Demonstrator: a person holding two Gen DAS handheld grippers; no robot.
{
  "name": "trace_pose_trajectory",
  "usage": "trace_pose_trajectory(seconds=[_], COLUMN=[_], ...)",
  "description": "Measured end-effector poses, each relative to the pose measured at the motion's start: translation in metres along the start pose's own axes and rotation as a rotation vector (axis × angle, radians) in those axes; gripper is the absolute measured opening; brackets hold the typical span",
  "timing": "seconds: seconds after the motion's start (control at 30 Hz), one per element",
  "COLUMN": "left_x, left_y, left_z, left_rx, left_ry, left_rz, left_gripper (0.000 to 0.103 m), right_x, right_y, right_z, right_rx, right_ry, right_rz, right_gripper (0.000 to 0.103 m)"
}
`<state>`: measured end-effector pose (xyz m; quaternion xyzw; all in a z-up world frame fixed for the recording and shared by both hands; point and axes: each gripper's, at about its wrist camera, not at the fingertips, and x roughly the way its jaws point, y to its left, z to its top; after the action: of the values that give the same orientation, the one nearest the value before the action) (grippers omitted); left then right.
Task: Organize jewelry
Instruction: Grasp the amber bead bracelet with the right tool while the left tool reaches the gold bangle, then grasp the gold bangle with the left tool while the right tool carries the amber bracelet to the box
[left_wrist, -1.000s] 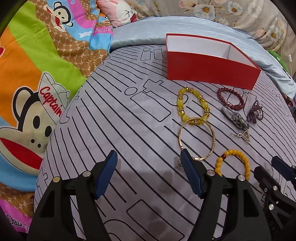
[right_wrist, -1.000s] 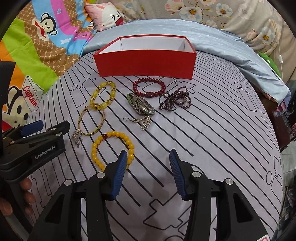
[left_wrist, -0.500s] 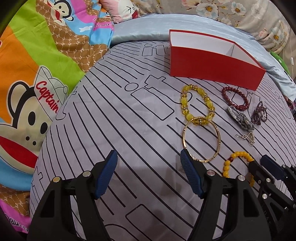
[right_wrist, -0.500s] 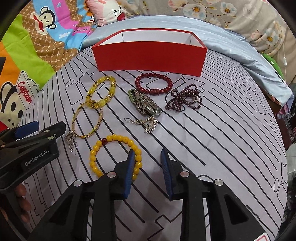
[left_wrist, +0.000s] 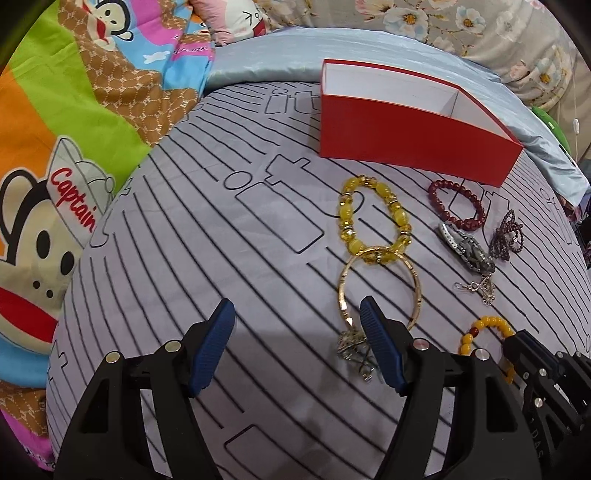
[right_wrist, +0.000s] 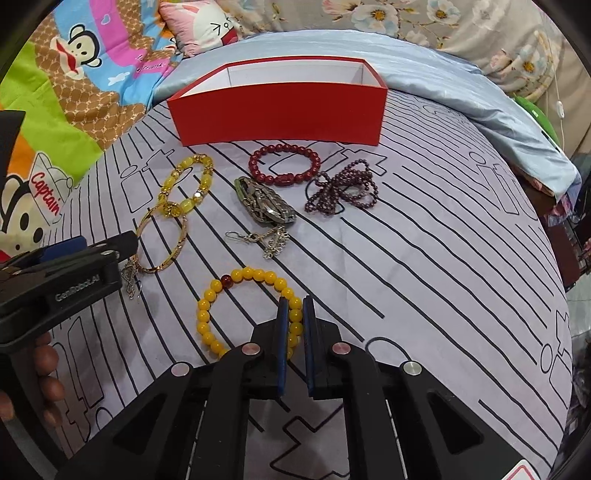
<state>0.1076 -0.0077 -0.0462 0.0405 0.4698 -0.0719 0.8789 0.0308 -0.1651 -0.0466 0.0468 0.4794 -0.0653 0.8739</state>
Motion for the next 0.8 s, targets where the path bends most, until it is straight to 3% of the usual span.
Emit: trace_pose_trajectory(seconds=[0.3,0.4,0.63,0.8], left_x=[0.018,0.02,0.016,0.011], left_y=[-0.012,-0.015,-0.026,-0.025], left_z=[0.009,0.013,0.015,0.013], left_rx=[0.007,0.021,0.06,0.057], left_ry=[-0.003,-0.009,-0.006,-0.003], left_rz=[0.004,-0.003,-0.047,-0.075], left_gripper=[0.063,0.052,0.008,0.003], right_x=[-0.003,-0.002,-0.002,-0.005], right_y=[-0.008,-0.009,-0.009,-0.011], right_z=[-0.001,-0.001,0.0,0.002], right_rx=[0.018,0.018,0.019,0.02], right_ry=[0.003,0.003,0.003,-0.003], right_rz=[0.002,0.007,0.011,0.013], right_gripper=[0.007,0.007,0.007,0.007])
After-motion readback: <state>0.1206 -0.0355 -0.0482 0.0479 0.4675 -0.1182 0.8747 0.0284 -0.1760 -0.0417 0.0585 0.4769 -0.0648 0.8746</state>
